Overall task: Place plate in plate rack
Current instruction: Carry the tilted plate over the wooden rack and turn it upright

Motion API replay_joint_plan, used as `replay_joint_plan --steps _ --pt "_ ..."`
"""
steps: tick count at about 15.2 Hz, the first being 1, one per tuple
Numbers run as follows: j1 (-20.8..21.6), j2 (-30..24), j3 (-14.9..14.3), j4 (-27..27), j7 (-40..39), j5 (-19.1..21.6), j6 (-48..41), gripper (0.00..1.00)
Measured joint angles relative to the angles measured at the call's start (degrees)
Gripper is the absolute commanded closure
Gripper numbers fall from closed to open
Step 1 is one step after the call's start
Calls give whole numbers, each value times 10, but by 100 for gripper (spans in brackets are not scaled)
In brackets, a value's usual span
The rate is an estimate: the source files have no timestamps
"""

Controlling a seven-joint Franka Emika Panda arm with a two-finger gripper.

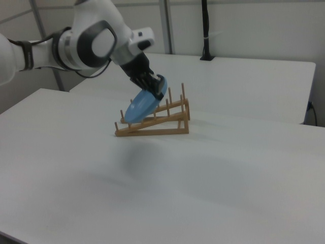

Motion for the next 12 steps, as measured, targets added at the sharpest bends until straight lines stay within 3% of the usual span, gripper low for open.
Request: replay_joint_plan --steps 3,5,10,12 --pt "16 0 16 18 135 -99 17 100" --pt "23 3 29 19 238 -188 45 100" --pt "39 41 72 18 562 -498 60 100" --pt "42 69 86 18 675 -598 60 100"
